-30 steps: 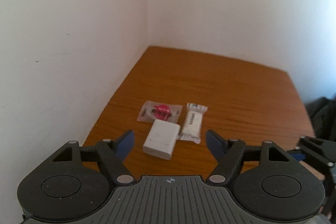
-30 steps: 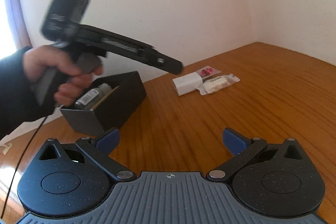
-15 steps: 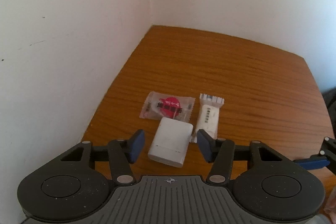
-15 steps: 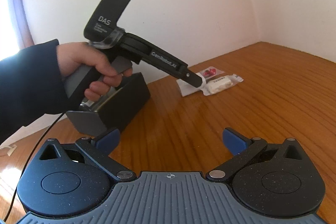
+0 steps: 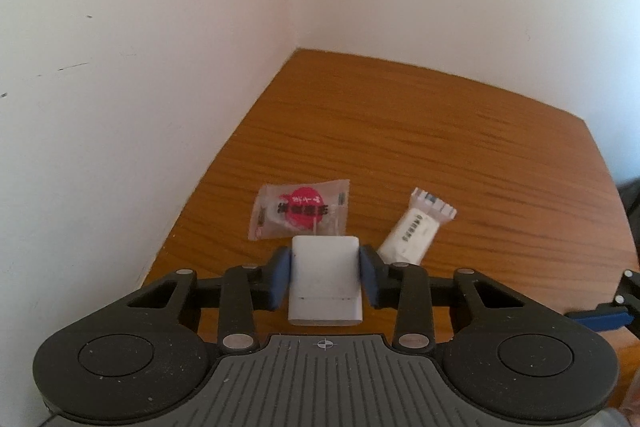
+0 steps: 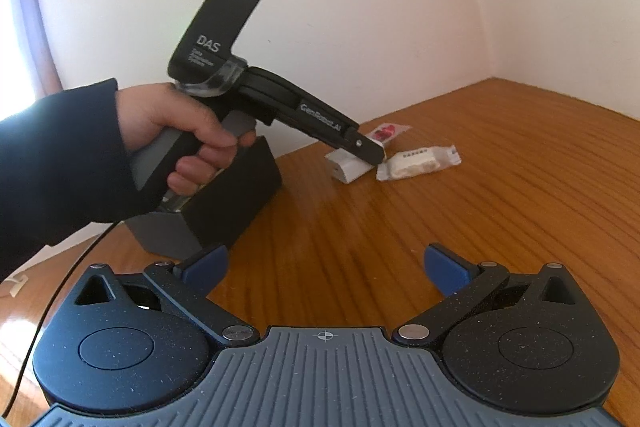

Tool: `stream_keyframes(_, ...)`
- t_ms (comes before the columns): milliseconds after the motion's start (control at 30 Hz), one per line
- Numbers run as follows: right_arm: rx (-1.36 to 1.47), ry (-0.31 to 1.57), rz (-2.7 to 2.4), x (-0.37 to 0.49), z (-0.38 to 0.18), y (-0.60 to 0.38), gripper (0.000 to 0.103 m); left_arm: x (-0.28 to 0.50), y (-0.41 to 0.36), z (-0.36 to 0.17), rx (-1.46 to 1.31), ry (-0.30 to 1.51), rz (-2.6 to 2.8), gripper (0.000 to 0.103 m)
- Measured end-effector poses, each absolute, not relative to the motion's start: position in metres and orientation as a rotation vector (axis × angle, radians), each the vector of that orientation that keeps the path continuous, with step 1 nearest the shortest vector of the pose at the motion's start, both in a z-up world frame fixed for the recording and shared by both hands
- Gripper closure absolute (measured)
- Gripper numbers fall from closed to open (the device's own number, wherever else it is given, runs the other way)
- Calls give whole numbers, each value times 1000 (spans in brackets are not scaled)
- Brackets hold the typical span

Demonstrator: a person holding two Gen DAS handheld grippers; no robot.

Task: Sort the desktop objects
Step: 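Reach the left gripper to the white charger plug and close on it, then carry the charger plug with the left gripper into the black box and open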

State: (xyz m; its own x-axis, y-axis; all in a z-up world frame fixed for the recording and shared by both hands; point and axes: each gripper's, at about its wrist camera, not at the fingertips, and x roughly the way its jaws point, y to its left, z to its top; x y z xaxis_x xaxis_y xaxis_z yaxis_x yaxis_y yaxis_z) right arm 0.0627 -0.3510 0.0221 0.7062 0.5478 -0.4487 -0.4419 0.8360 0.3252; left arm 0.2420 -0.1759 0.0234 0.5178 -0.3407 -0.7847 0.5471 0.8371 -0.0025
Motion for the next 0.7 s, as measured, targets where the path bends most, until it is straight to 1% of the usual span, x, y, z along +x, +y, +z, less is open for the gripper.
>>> stream_keyframes(700, 168, 575, 484, 64, 22, -347, 0, 158, -137, 79, 283, 768, -583, 63)
